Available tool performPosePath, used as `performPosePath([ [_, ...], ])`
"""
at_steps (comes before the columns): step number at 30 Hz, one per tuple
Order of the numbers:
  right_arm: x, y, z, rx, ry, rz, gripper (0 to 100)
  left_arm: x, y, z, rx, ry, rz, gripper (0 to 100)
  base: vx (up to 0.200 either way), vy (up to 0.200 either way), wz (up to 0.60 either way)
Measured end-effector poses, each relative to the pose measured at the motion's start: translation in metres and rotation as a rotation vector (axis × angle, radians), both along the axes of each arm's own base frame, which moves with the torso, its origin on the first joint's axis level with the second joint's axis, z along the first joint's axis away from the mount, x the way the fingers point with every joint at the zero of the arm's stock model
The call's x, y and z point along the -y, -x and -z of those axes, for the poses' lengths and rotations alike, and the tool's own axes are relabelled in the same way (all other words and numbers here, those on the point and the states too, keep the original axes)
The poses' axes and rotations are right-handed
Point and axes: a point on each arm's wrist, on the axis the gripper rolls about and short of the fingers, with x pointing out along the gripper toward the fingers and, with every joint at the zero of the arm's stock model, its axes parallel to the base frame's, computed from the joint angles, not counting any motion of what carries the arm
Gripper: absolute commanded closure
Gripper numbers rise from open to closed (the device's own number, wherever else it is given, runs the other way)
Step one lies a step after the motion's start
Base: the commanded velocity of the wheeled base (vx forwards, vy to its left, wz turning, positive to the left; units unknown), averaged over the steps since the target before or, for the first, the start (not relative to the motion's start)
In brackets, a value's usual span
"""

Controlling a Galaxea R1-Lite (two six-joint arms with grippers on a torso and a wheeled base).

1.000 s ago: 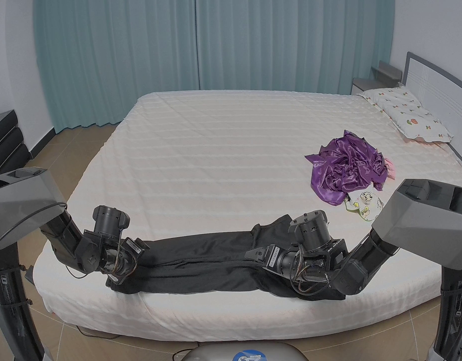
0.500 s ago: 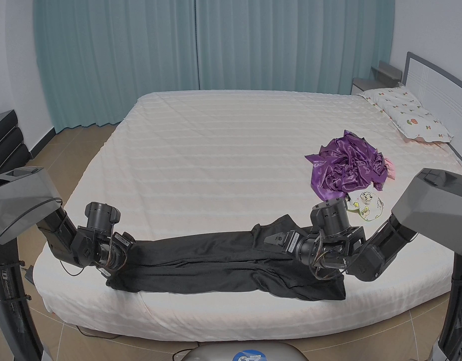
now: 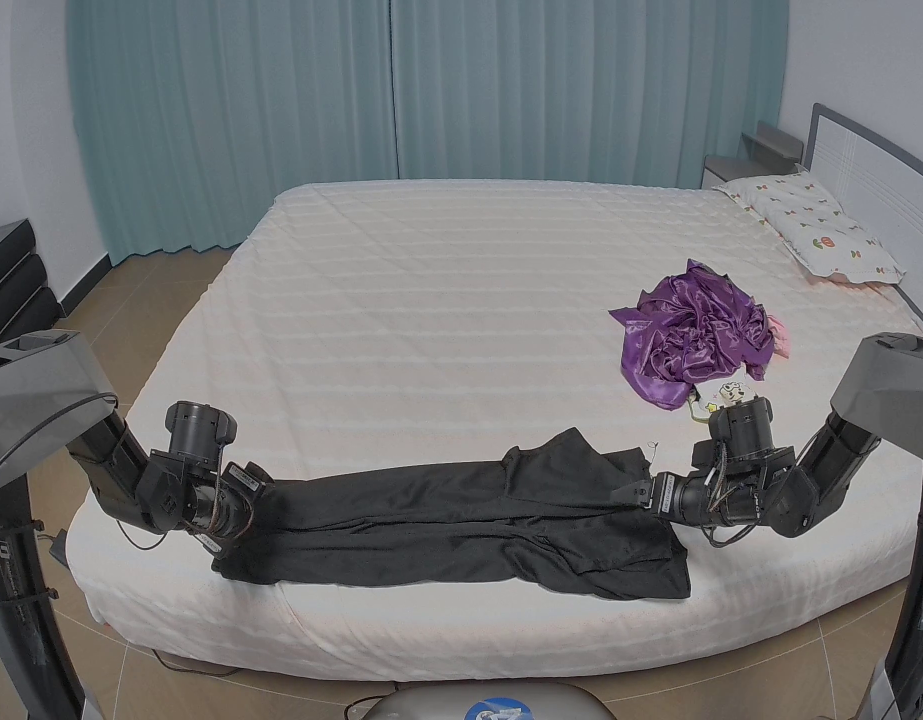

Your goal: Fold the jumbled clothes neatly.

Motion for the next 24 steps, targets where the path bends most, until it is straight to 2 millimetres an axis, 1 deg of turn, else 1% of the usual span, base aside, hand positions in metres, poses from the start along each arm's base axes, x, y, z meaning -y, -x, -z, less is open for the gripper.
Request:
performPosePath([
  [2, 0.006, 0.000, 0.006, -0.016, 0.002, 0.001, 0, 0.000, 0.000, 0.000, -0.001, 0.002, 0.002, 0, 0.000, 0.000, 0.00],
  [9, 0.006, -0.007, 0.020, -0.030, -0.012, -0.017, 0, 0.000, 0.000, 0.000, -0.001, 0.004, 0.003, 0, 0.000, 0.000, 0.00],
  [10, 0.006, -0.007, 0.022, -0.033, -0.012, -0.017, 100, 0.000, 0.000, 0.000, 0.000, 0.004, 0.003, 0, 0.000, 0.000, 0.00],
  [17, 0.005, -0.010, 0.030, -0.043, -0.004, -0.019, 100, 0.000, 0.000, 0.000, 0.000, 0.004, 0.003, 0, 0.000, 0.000, 0.00],
  [24, 0.008, -0.009, 0.031, -0.049, 0.001, -0.006, 100, 0.000, 0.000, 0.000, -0.001, 0.004, 0.003, 0, 0.000, 0.000, 0.00],
])
